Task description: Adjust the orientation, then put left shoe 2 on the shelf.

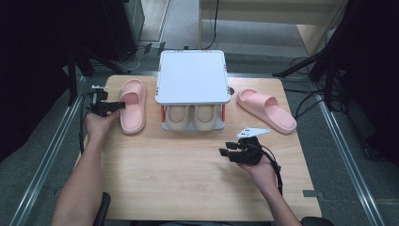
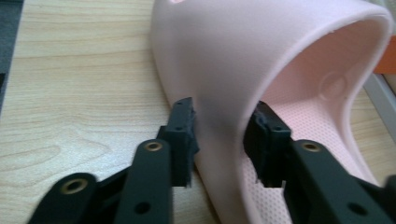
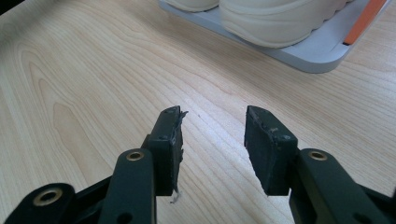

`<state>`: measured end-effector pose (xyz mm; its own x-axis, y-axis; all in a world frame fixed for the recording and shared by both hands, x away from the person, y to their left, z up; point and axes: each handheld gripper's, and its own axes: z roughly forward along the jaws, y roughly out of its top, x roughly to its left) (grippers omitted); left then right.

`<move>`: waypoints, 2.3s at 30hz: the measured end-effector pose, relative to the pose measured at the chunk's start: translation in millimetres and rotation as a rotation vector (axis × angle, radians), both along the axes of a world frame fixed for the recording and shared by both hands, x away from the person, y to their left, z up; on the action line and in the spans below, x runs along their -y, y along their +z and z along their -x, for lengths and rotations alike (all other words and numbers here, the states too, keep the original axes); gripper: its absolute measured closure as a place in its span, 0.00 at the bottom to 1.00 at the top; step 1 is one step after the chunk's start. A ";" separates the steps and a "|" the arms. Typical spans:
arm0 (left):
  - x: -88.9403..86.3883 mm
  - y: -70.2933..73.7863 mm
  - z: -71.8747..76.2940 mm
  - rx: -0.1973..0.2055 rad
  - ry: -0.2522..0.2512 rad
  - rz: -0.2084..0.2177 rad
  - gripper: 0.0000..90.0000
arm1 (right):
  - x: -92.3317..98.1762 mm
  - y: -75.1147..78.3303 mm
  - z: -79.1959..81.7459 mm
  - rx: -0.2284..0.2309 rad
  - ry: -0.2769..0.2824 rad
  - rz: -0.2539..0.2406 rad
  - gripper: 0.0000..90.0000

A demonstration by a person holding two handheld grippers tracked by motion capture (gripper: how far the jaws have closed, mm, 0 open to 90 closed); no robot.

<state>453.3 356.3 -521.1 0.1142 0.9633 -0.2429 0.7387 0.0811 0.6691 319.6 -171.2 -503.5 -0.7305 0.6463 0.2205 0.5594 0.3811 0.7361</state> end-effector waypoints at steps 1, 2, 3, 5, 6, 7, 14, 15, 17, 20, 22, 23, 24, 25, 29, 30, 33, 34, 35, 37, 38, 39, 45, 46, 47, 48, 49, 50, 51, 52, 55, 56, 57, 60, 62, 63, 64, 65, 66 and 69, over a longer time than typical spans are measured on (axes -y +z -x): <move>-0.6 0.0 -0.2 0.000 0.004 0.004 0.73 | -0.2 -0.1 0.0 -0.001 0.000 -0.001 0.64; -0.8 0.0 -0.1 -0.001 0.003 0.002 0.74 | -0.6 -0.1 0.1 0.000 0.002 0.000 0.64; -0.4 0.2 0.0 0.000 0.001 -0.001 0.75 | -0.9 -0.2 0.1 0.001 0.002 -0.001 0.64; 0.1 0.6 0.1 -0.004 0.008 0.001 0.76 | -1.2 -0.6 -0.6 0.002 0.003 -0.003 0.64; 0.1 0.9 0.1 -0.005 0.010 0.001 0.76 | -1.1 -0.6 -0.8 0.001 0.003 -0.003 0.64; 0.6 1.1 0.4 -0.004 0.014 -0.003 0.77 | -0.9 -0.4 -0.8 0.001 0.001 -0.004 0.64; 1.1 3.8 1.6 -0.003 0.022 -0.045 0.86 | 1.4 0.6 -1.3 0.004 -0.004 -0.008 0.64; 1.0 4.3 2.0 -0.006 0.024 -0.044 0.87 | 1.5 0.5 -1.4 0.004 -0.004 -0.009 0.64; -0.6 4.8 2.6 -0.011 0.021 -0.038 0.89 | 1.4 0.9 -1.3 0.003 -0.004 -0.008 0.64; -1.5 5.3 3.5 -0.020 0.013 -0.023 0.89 | 1.3 1.5 -1.7 0.006 -0.003 -0.010 0.64; -1.1 5.6 3.8 -0.020 -0.002 -0.023 0.89 | 1.0 1.4 -2.2 0.004 -0.005 -0.009 0.64; -0.8 6.3 4.1 -0.025 -0.005 -0.022 0.89 | 0.6 1.4 -2.6 0.004 -0.004 -0.009 0.64; -0.8 6.9 4.2 -0.028 -0.008 -0.020 0.90 | -0.1 1.6 -2.7 0.002 -0.003 -0.010 0.64; -0.7 7.1 4.3 -0.028 -0.008 -0.017 0.90 | -0.5 1.7 -3.0 0.004 0.002 -0.010 0.64; 1.0 10.2 5.7 -0.043 -0.020 -0.022 0.91 | -2.1 2.0 -4.2 0.002 0.005 -0.009 0.64; 1.2 10.7 5.9 -0.046 -0.022 -0.017 0.91 | -2.5 2.0 -4.6 0.005 0.008 -0.010 0.64; 2.3 13.2 6.8 -0.057 -0.028 -0.016 0.91 | -3.4 2.6 -5.1 0.004 0.009 -0.009 0.64; 2.9 14.5 7.2 -0.060 -0.031 -0.023 0.92 | -3.7 2.7 -5.3 0.004 0.011 -0.011 0.64; 4.1 15.7 7.6 -0.058 -0.028 -0.022 0.91 | -4.0 2.9 -5.4 0.005 0.012 -0.010 0.64; 4.9 18.4 8.6 -0.059 -0.033 -0.022 0.91 | -4.2 3.3 -5.9 0.006 0.014 -0.012 0.64; 5.7 20.0 9.3 -0.061 -0.030 -0.016 0.91 | -4.3 3.5 -6.1 0.006 0.015 -0.012 0.64; 6.2 20.8 9.5 -0.065 -0.033 -0.015 0.91 | -4.5 3.9 -6.5 0.007 0.015 -0.014 0.64; 7.8 24.8 9.5 -0.087 -0.021 -0.017 0.91 | -6.1 7.7 -5.4 0.017 0.031 -0.026 0.64; 7.6 26.4 9.9 -0.086 -0.019 -0.010 0.91 | -7.1 7.8 -5.3 0.017 0.034 -0.030 0.64; 8.0 28.7 10.1 -0.083 -0.015 -0.007 0.91 | -7.9 7.8 -5.5 0.017 0.036 -0.029 0.64; 8.4 30.5 10.3 -0.084 -0.014 -0.006 0.91 | -8.9 7.8 -6.6 0.017 0.039 -0.027 0.64; 8.8 33.0 10.5 -0.085 -0.014 -0.009 0.91 | -9.7 8.0 -7.1 0.014 0.039 -0.029 0.64; 10.0 35.1 10.5 -0.083 -0.011 -0.012 0.91 | -10.1 8.4 -8.0 0.014 0.042 -0.027 0.64; 10.9 39.3 10.5 -0.086 -0.014 -0.019 0.91 | -10.3 8.6 -8.6 0.016 0.043 -0.029 0.64; 11.8 42.9 10.6 -0.086 -0.013 -0.022 0.91 | -10.9 9.1 -9.4 0.014 0.040 -0.032 0.64; 12.7 54.1 10.9 -0.076 -0.016 -0.020 0.91 | -12.1 9.8 -11.3 0.013 0.046 -0.035 0.64; 12.3 57.6 11.1 -0.076 -0.017 -0.021 0.91 | -12.4 10.1 -12.0 0.015 0.052 -0.034 0.64; 11.8 60.8 11.0 -0.077 -0.016 -0.017 0.91 | -12.7 10.6 -12.3 0.014 0.052 -0.034 0.64; 11.6 69.1 11.3 -0.077 -0.007 -0.018 0.91 | -12.6 12.1 -13.7 0.021 0.056 -0.038 0.64; 10.7 73.5 12.7 -0.077 -0.009 -0.016 0.91 | -12.9 13.4 -14.5 0.024 0.056 -0.042 0.64; 10.9 75.9 13.1 -0.075 -0.005 -0.016 0.91 | -13.3 13.8 -14.7 0.025 0.055 -0.045 0.64; 11.2 78.6 13.7 -0.072 -0.001 -0.017 0.91 | -13.6 14.0 -15.3 0.025 0.057 -0.044 0.64; 11.0 81.8 14.1 -0.073 -0.002 -0.018 0.91 | -14.0 13.8 -15.9 0.025 0.060 -0.042 0.64; 11.0 85.3 14.4 -0.074 -0.001 -0.021 0.91 | -14.6 13.6 -16.3 0.027 0.062 -0.039 0.64; 11.8 95.2 13.2 -0.073 0.001 -0.011 0.91 | -16.0 13.6 -16.9 0.024 0.065 -0.036 0.64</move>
